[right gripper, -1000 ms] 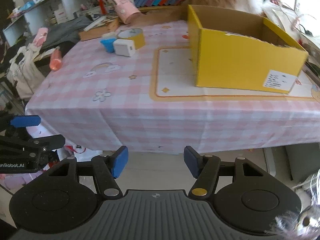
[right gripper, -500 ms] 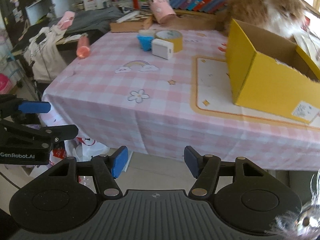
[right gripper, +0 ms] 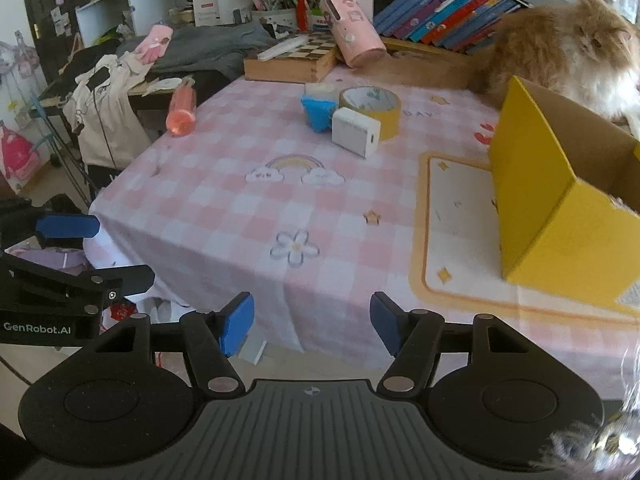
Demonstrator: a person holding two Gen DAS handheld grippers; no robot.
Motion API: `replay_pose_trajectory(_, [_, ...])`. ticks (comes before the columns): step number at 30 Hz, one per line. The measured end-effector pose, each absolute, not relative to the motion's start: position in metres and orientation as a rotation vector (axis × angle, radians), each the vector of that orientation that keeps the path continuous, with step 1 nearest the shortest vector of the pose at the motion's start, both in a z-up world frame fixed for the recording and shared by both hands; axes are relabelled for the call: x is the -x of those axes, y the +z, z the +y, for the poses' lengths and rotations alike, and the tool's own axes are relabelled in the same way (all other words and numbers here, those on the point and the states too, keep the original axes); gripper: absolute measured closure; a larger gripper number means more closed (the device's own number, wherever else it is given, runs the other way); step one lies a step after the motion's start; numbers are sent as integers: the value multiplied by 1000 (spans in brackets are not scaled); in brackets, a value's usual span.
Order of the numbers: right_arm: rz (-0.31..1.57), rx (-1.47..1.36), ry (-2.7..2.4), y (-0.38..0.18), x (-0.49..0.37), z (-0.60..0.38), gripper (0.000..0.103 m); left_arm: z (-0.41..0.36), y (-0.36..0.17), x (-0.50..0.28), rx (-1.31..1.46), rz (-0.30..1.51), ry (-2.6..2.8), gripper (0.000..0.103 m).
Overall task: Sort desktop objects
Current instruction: 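Move both tools toward the blue-wrapped item and the other white charger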
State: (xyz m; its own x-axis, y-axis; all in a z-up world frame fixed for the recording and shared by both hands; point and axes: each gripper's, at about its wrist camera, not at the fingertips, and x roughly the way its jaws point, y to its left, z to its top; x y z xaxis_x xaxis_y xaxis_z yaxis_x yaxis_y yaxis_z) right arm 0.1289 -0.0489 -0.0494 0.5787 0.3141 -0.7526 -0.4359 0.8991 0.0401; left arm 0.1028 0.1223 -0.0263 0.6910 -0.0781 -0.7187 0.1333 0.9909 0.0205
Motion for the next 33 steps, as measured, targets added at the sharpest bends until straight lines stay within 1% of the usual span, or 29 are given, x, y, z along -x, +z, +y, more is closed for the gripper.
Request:
replay_pose_trajectory(7, [851, 172, 460, -50, -167, -47, 41, 119, -24, -143, -51, 796, -121, 21])
replay_pose_trajectory(21, [915, 67, 447, -63, -245, -53, 42, 119, -26, -215, -43, 808, -67, 21])
replay_pose_trajectory(33, [844, 67, 429, -69, -315, -32, 43, 120, -18, -237, -22, 827, 15, 21])
